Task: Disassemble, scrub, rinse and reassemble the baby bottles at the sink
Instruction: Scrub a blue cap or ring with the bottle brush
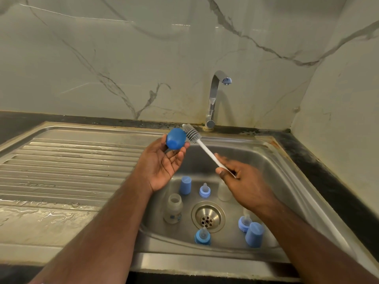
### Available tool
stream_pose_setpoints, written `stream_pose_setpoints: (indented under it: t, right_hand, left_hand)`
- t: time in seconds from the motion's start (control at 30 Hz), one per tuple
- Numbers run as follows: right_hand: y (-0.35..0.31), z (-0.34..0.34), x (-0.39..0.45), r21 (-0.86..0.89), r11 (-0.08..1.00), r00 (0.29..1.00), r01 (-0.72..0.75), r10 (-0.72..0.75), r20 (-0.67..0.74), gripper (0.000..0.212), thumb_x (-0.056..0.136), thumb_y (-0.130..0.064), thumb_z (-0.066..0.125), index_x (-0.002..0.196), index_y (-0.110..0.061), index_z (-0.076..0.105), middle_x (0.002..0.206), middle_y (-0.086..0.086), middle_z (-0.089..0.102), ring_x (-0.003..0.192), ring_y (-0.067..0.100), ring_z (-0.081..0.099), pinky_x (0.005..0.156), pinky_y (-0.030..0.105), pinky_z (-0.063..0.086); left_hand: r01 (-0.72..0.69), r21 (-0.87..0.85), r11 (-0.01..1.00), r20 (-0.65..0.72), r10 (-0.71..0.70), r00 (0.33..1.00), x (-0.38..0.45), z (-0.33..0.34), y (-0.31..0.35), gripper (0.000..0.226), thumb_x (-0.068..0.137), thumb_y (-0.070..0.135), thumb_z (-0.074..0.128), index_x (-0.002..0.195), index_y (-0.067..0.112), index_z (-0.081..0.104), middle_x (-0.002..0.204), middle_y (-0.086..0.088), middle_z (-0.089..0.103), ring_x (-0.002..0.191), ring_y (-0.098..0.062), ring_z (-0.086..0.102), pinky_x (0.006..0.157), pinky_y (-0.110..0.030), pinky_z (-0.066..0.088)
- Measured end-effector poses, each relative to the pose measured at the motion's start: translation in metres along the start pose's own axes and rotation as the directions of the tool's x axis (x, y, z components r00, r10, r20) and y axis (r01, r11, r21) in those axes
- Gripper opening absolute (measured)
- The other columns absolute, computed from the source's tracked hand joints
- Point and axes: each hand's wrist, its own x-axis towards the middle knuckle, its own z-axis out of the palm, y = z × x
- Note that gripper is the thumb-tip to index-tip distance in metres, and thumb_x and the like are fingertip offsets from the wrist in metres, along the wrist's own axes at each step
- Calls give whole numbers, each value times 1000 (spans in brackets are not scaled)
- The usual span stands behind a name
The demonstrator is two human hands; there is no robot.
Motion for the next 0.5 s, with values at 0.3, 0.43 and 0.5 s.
stream_pose_setpoints:
  t: [0.3,0.43,0.5]
  right_hand:
    - [1,4,0,-28,999,1000,-26,26,13,43,100,-35,57,142,-45,48,118,-25,64,84,-10,59,67,-3,39]
    - [-1,2,-3,35,999,1000,2,-1,-3,43,100,-35,57,142,-42,50,123,-26,61,90,-21,54,73,-6,37]
    - [-3,3,-4,5,1000,1000,5,-6,18,43,100,-36,56,142,-43,50,121,-31,58,89,-32,47,72,-8,34]
  left_hand:
    - [-17,-27,1000,26,17,1000,-2,2,0,50,92,26,59,135,1,55,115,-23,70,82,-21,72,71,-25,61]
    - [-22,-24,999,23,22,999,0,-2,1,58,78,16,55,134,1,52,120,-23,69,98,-31,72,76,-30,62]
    - [-22,-15,1000,19,23,1000,2,-4,-2,59,77,9,54,135,-1,51,126,-25,66,109,-35,70,82,-36,62]
